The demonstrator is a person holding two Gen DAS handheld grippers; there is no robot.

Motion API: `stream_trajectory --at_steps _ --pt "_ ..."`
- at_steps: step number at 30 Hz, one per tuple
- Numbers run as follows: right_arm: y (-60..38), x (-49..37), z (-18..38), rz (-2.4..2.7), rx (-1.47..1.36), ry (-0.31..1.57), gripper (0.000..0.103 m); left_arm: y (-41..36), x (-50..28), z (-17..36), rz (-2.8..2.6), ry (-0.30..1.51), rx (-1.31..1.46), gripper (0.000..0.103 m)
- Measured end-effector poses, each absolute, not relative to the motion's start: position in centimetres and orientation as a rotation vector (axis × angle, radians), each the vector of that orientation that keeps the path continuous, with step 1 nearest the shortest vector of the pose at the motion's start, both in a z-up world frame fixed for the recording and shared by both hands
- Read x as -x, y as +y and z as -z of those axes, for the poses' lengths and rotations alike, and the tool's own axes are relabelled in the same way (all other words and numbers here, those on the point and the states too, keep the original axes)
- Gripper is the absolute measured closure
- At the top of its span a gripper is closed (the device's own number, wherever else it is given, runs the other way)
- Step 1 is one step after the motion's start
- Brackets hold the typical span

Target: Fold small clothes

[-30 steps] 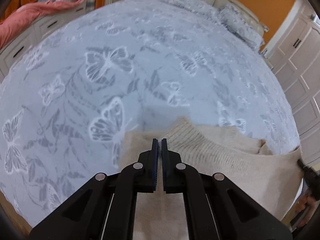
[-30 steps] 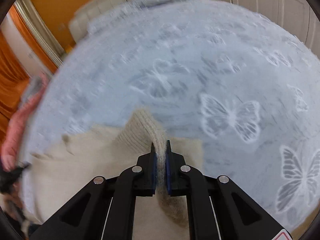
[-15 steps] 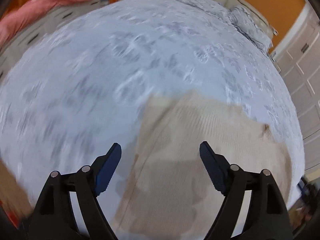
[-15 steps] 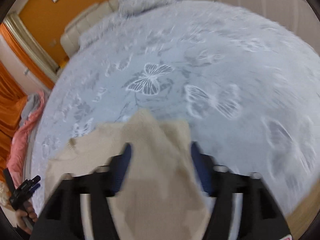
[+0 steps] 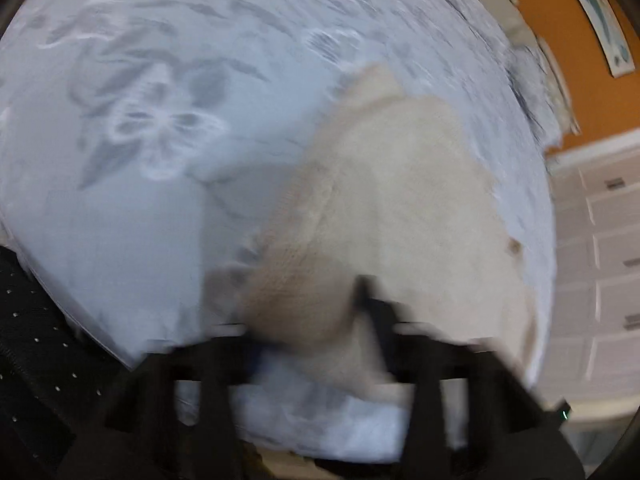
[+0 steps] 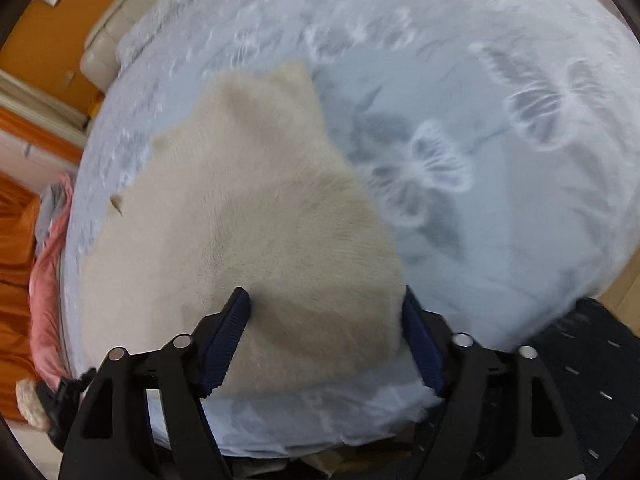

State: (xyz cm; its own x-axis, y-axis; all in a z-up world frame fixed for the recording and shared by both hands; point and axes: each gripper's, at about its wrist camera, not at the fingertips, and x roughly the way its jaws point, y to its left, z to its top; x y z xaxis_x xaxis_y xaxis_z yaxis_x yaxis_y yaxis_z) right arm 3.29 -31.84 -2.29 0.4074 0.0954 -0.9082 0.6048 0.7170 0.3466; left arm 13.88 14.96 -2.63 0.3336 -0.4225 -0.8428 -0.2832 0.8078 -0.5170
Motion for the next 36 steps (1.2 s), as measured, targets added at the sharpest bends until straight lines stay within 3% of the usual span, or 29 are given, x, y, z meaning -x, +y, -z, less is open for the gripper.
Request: stream_trajectory --at_steps 1,4,8,11,15,16,17,20,21,22,29,31,33,34,35,36 --pt "-31.7 -3.5 1.8 0.335 -0.734 1.114 0.073 15.2 -13.6 1.9 0.112 1.242 0.657 0.087" --pt "-31.6 -3.2 -2.1 0.276 -0.733 1.027 0.082 15.5 -12.0 -2.2 0.164 1.196 0.578 0.091" --pt "-30.8 -1.4 -6.8 0.21 -0.655 0.998 0.088 16.3 -8.2 -4.4 0.183 1.217 0.507 0.092" --pt "-30.6 1.0 -5.4 0.235 -0.576 1.101 0.088 16.5 -5.9 -1.8 0.151 1.287 0.47 0.09" --pt "-30.5 3.0 -1.4 0.29 -0.545 1.224 0.085 16.5 -5.0 -1.0 0.082 1.277 0.455 0.084" --pt "-30.7 3.3 -2.2 0.292 -0.541 1.19 0.08 16.4 -5.1 -1.8 0.079 1.243 0.449 0.078" --pt "-30.6 3.2 -3.5 0.306 -0.52 1.138 0.079 16.1 -5.5 -3.3 0.069 1.19 0.422 0.062" --pt "-30.0 1.5 -7.0 0.316 -0.385 1.022 0.065 15.2 -7.4 -6.7 0.057 1.047 0.326 0.032" --pt "-29.9 0.3 -7.7 0.308 -0.352 0.999 0.053 14.7 -9.0 -7.2 0.064 1.023 0.299 0.031" --pt "-29.8 -0.7 -8.0 0.307 -0.335 0.99 0.049 14.4 -10.1 -7.2 0.072 1.022 0.292 0.028" --pt "-30.0 -9.9 -4.4 0.264 -0.35 1.066 0.049 12.8 -19.3 -0.6 0.067 1.161 0.388 0.027" --pt "-30.1 -11.4 -2.7 0.286 -0.337 1.108 0.049 12.0 -20.3 0.9 0.065 1.185 0.364 0.033" --pt "-30.2 -12.7 -1.0 0.298 -0.342 1.138 0.049 11.0 -21.0 1.8 0.081 1.206 0.314 0.055" --pt "-30.2 -12.6 -0.7 0.277 -0.36 1.143 0.065 10.8 -21.0 1.7 0.097 1.203 0.302 0.08" --pt "-30.1 -12.9 -0.5 0.252 -0.37 1.157 0.08 10.6 -21.0 1.3 0.12 1.196 0.297 0.093" --pt "-30.0 -12.9 -1.0 0.233 -0.373 1.151 0.097 10.7 -21.2 0.7 0.132 1.18 0.295 0.093"
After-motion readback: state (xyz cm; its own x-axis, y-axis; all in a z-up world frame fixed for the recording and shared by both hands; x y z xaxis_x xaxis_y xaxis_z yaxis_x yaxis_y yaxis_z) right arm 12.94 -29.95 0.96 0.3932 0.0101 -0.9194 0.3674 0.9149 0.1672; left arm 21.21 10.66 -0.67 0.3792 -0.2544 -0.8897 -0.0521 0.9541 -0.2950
